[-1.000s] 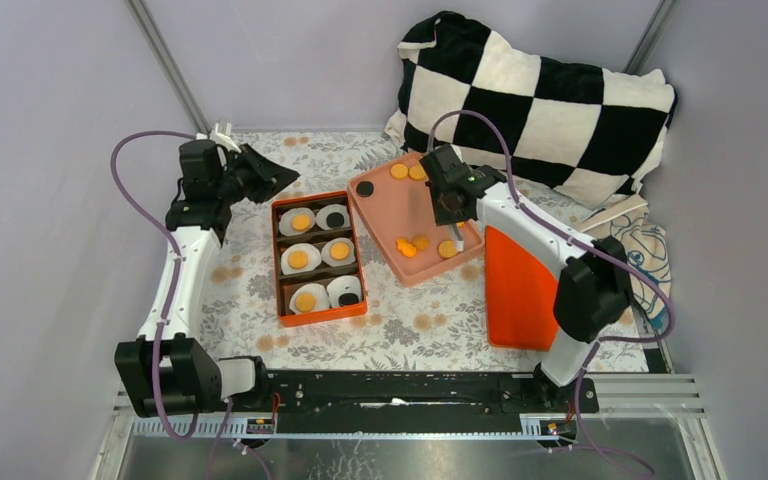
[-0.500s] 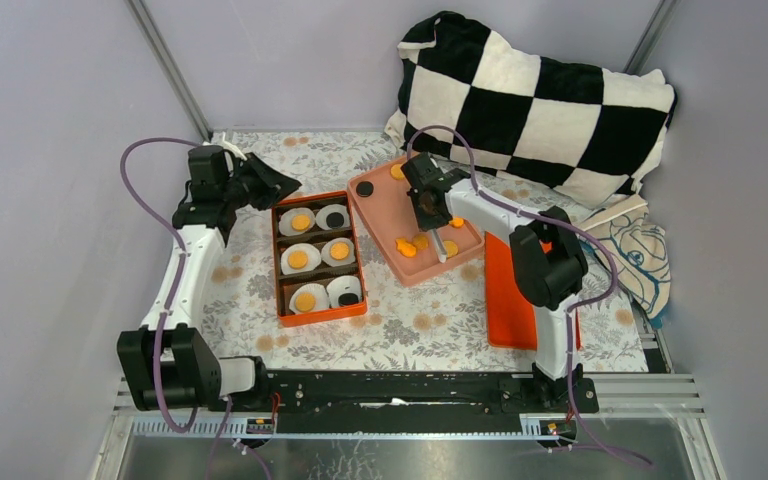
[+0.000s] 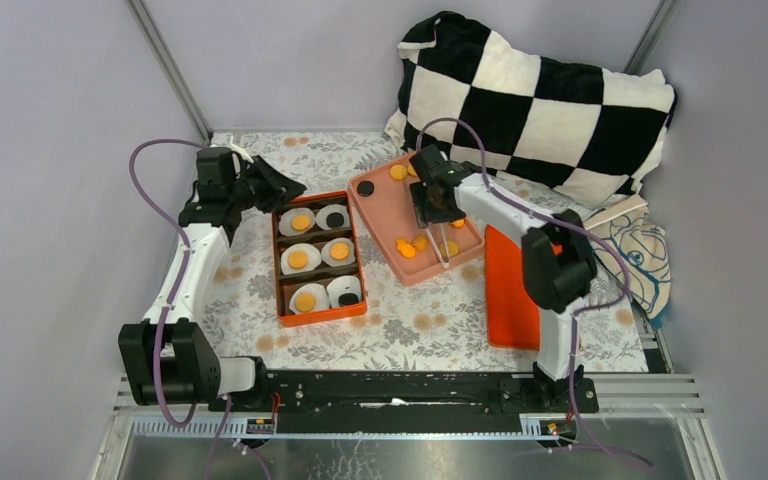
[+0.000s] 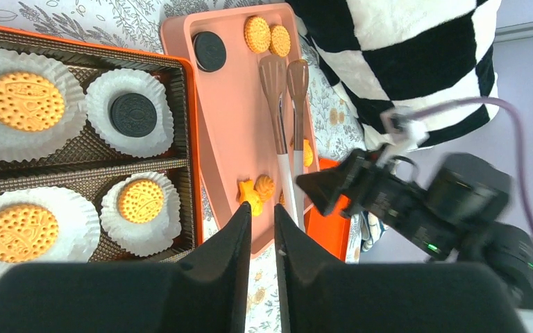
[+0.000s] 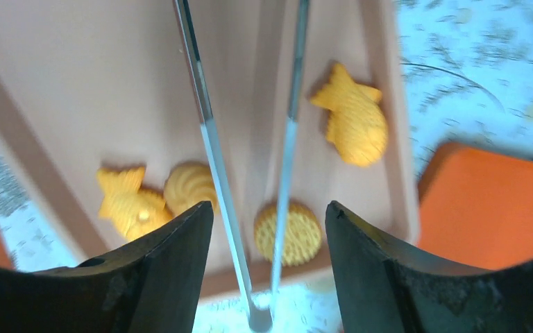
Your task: Pack the cookies
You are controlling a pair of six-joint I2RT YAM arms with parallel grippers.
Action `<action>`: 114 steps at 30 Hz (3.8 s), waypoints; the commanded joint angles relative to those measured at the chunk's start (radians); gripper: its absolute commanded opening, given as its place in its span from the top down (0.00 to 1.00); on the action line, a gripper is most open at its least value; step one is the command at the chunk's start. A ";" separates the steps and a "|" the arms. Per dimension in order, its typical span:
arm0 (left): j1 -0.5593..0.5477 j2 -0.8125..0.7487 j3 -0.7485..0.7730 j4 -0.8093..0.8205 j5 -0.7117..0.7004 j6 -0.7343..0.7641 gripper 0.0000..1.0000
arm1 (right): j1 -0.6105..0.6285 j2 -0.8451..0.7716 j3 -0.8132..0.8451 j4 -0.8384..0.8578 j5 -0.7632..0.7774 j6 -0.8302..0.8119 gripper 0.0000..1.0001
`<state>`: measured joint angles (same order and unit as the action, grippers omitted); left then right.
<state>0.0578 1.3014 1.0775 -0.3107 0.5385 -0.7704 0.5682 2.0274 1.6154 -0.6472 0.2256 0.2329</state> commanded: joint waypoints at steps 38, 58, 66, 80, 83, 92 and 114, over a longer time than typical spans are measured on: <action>-0.188 0.042 0.024 0.030 -0.064 0.027 0.75 | -0.003 -0.601 -0.762 -0.082 0.225 0.408 1.00; -0.416 0.240 0.152 0.164 0.100 0.032 0.43 | 0.018 -0.679 -0.323 -0.177 -0.002 0.036 1.00; -0.520 0.303 0.185 0.298 0.110 -0.021 0.32 | 0.024 -0.586 -0.283 -0.046 -0.223 -0.010 1.00; -0.566 0.424 0.144 0.385 0.133 -0.047 0.30 | 0.109 -0.487 -0.148 -0.028 -0.302 -0.042 1.00; -0.569 0.440 0.145 0.384 0.130 -0.047 0.30 | 0.133 -0.472 -0.118 -0.033 -0.309 -0.042 1.00; -0.568 0.503 0.181 0.371 0.125 -0.047 0.64 | 0.205 -0.464 -0.081 -0.031 -0.326 -0.027 1.00; -0.386 0.624 0.732 -0.261 0.076 0.125 1.00 | 0.423 -0.747 -0.364 0.136 0.204 -0.228 0.34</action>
<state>-0.3958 1.8984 1.6333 -0.4477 0.5549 -0.6846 0.8944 1.2716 1.3453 -0.5751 0.3050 0.0692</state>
